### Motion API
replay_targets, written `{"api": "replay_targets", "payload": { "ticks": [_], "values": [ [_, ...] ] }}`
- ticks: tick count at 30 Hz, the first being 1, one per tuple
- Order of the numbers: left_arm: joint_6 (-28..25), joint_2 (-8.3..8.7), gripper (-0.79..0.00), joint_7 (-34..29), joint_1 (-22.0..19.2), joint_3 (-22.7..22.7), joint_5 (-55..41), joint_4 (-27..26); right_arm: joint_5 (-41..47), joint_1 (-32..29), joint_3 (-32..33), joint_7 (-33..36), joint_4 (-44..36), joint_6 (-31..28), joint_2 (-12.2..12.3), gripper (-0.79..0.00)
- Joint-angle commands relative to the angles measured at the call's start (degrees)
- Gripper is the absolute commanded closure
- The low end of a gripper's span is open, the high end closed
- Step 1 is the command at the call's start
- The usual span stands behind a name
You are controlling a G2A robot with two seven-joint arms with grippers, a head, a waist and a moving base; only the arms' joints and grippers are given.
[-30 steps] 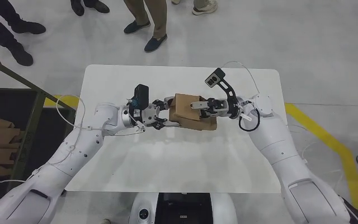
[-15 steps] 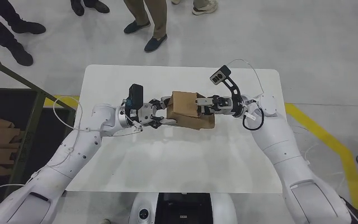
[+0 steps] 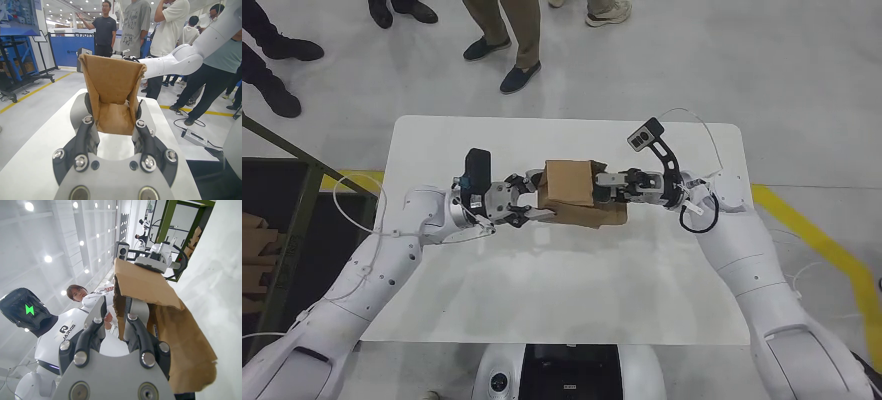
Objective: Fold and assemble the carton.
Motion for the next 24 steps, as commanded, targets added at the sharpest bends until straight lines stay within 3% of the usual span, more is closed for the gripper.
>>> {"api": "replay_targets", "payload": {
  "ticks": [1, 5, 24],
  "values": [
    [0.0, -0.01, -0.400, 0.1, 0.1, -0.2, 0.0, 0.0, -0.9, 0.0, 0.0, -0.2, -0.1, 0.1, 0.1, -0.068],
    [0.0, -0.08, -0.391, 0.3, 0.2, -0.2, -0.1, -0.1, -2.2, -0.2, -0.7, -0.4, -1.1, 0.5, 0.1, 0.000],
    [0.0, -0.64, -0.403, -1.2, -1.9, 3.0, -1.2, -0.3, -1.8, 0.6, -6.0, -2.0, -1.4, -0.1, -1.6, 0.000]
  ]
}}
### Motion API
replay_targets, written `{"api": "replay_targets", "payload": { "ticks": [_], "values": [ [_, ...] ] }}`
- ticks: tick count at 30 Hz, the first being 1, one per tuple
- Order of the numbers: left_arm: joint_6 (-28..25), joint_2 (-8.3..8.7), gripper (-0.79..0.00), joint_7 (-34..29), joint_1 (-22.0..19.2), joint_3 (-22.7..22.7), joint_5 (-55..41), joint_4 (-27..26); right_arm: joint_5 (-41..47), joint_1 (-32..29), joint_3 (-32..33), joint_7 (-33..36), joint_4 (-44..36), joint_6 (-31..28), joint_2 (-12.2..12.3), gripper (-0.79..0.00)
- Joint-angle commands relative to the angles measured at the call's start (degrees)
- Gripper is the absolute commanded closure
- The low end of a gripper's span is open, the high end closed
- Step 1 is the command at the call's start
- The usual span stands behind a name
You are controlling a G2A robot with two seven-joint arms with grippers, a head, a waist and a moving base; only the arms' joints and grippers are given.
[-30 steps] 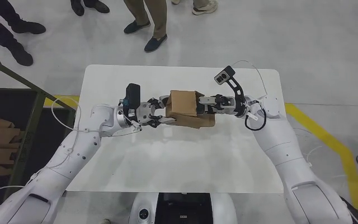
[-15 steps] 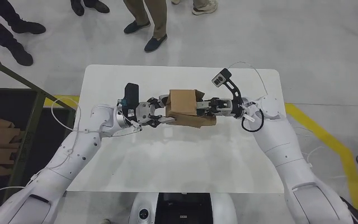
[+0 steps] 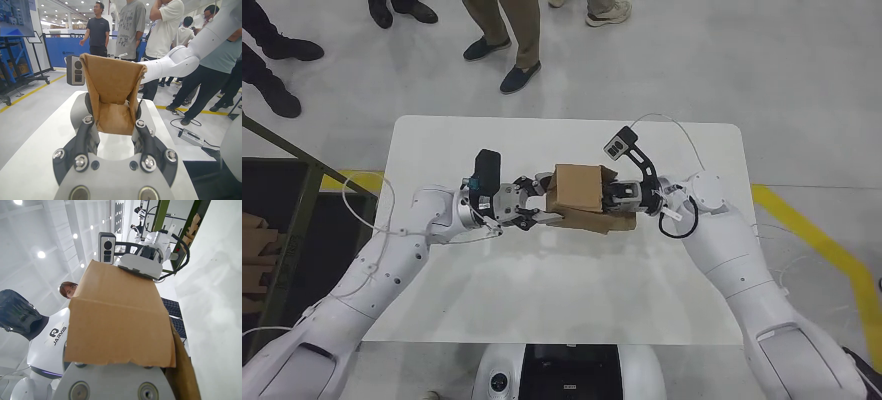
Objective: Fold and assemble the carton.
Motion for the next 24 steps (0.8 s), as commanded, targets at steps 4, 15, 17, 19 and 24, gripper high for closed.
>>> {"api": "replay_targets", "payload": {
  "ticks": [4, 15, 17, 19, 24],
  "values": [
    [0.0, 0.02, -0.409, -0.2, -0.5, 0.6, -0.3, 0.1, 0.1, 0.3, -1.0, -0.4, 0.0, -0.1, -0.4, 0.000],
    [0.0, 0.54, -0.696, 0.6, -1.1, 1.2, -1.1, 1.0, 0.6, 1.3, -2.1, -0.6, 1.6, -0.6, -1.1, 0.000],
    [0.0, 0.72, -0.785, 0.8, -1.1, 1.5, -1.8, 1.1, 1.3, 1.3, -2.1, -0.6, 1.9, -0.6, -1.2, 0.000],
    [0.0, 0.94, -0.785, 0.7, -1.3, 1.7, -2.2, 0.9, 1.7, 1.3, -2.3, -0.5, 2.0, -0.7, -1.3, 0.000],
    [0.0, 1.56, -0.785, 0.6, -1.9, 2.7, -3.7, 0.1, 2.4, 1.6, -3.3, -0.6, 2.6, -0.8, -1.9, 0.000]
  ]
}}
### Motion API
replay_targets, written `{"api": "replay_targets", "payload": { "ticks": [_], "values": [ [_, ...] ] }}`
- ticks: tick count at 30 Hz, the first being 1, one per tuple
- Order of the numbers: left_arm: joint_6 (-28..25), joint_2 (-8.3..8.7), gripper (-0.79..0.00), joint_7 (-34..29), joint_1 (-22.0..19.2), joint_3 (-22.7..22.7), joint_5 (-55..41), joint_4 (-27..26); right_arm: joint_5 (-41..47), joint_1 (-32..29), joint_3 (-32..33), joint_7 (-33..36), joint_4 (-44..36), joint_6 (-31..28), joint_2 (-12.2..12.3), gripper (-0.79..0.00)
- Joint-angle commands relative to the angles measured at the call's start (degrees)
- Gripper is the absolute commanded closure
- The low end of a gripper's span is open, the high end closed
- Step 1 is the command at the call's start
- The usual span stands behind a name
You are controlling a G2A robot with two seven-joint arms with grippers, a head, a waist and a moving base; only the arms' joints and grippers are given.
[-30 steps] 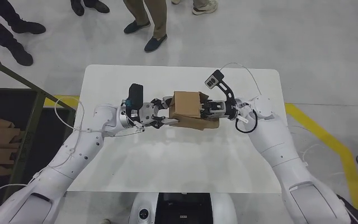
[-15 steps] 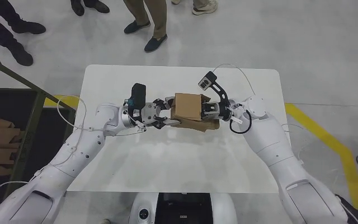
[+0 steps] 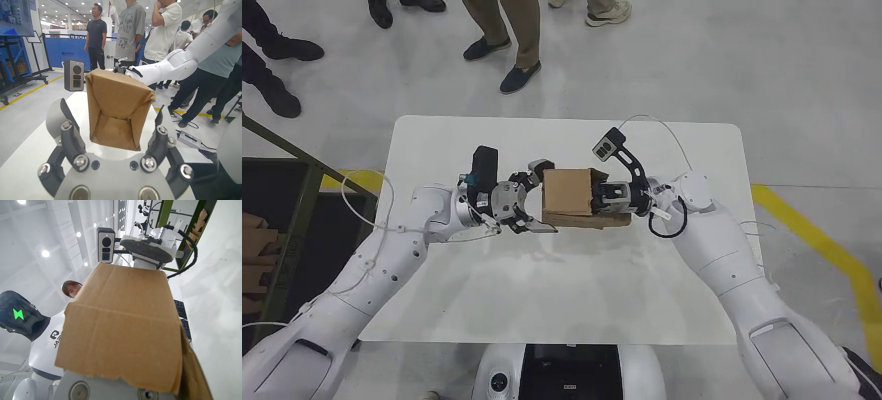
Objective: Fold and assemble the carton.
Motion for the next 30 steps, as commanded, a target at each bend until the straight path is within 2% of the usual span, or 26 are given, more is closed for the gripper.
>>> {"api": "replay_targets", "payload": {
  "ticks": [1, 15, 30],
  "values": [
    [0.0, 0.26, -0.785, -0.1, -0.3, 0.4, -0.6, -0.2, 0.2, 0.2, -0.3, -0.1, 0.4, -0.1, -0.2, 0.000],
    [0.0, 1.94, -0.785, 0.4, -1.8, 2.5, -3.2, -1.4, 0.1, 1.0, -1.8, -0.7, 2.2, -0.5, -1.3, 0.000],
    [0.0, 1.90, -0.785, -1.4, -3.6, 4.2, -4.0, -0.9, -1.2, 0.9, -3.7, -2.2, 0.9, 0.1, -2.3, 0.000]
  ]
}}
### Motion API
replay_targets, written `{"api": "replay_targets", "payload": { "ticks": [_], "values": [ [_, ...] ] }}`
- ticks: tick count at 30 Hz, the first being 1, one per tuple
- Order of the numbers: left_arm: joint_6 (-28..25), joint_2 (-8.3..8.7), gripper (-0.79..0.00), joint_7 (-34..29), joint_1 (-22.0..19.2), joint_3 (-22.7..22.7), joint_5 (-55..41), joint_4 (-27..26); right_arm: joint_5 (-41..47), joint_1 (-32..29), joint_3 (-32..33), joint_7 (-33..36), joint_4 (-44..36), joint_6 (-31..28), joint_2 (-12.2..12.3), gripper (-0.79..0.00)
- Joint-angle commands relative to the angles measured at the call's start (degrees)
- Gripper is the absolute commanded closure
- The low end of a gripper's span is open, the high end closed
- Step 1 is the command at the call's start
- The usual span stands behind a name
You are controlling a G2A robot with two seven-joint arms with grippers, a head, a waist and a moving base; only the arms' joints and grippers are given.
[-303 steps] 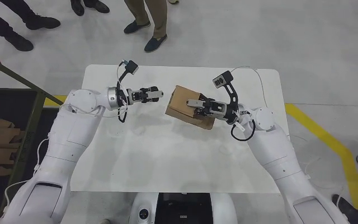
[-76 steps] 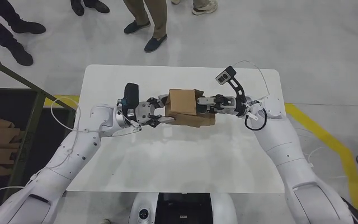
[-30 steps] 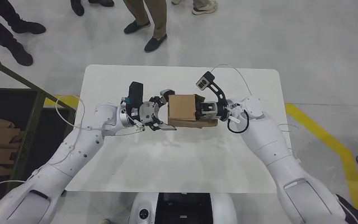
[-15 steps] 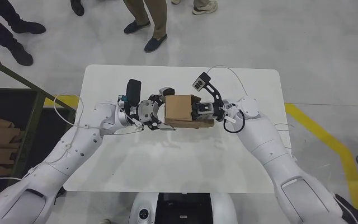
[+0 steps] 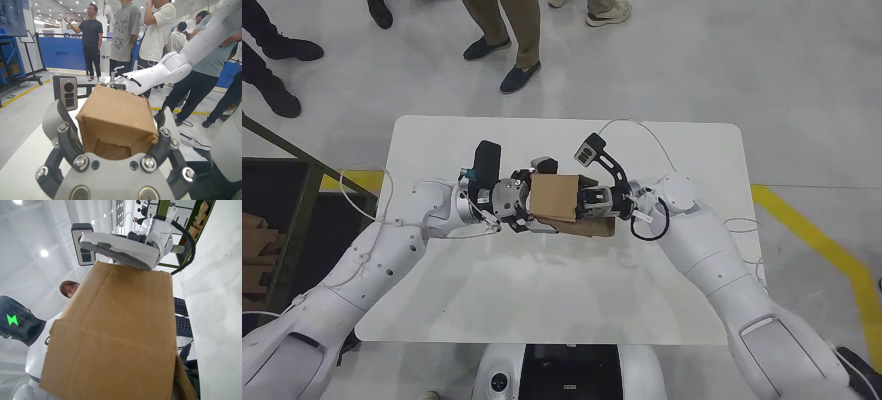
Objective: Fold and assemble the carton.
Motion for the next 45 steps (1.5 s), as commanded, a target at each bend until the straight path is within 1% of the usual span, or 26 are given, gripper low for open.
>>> {"api": "replay_targets", "payload": {
  "ticks": [1, 24, 28, 34, 42, 45],
  "values": [
    [0.0, -0.03, -0.785, 0.0, 0.0, 0.0, 0.0, 0.0, 0.0, 0.0, 0.0, 0.0, 0.0, 0.0, -0.1, 0.000],
    [0.0, -0.16, -0.785, -0.7, 0.2, -0.2, -1.0, 0.0, -0.4, -0.1, 0.8, -0.6, 0.5, -0.4, -0.5, 0.000],
    [0.0, 0.02, -0.785, -0.1, 0.9, -1.7, -1.2, 1.3, 0.8, -0.4, 3.0, 0.2, 1.4, -0.9, 0.0, 0.000],
    [0.0, 0.42, -0.785, 0.5, 2.3, -4.0, -1.0, 1.6, 2.1, -1.1, 5.3, 1.6, 1.1, -0.6, 0.6, 0.000],
    [0.2, 0.91, -0.785, 0.2, 4.4, -7.5, -2.9, 2.3, 2.1, -1.6, 6.3, 2.3, 0.7, -0.5, 0.8, 0.000],
    [1.3, 0.79, -0.785, -0.3, 5.3, -8.5, -4.9, 2.2, 1.8, -1.9, 6.2, 2.8, 0.3, -0.2, 0.9, 0.000]
  ]
}}
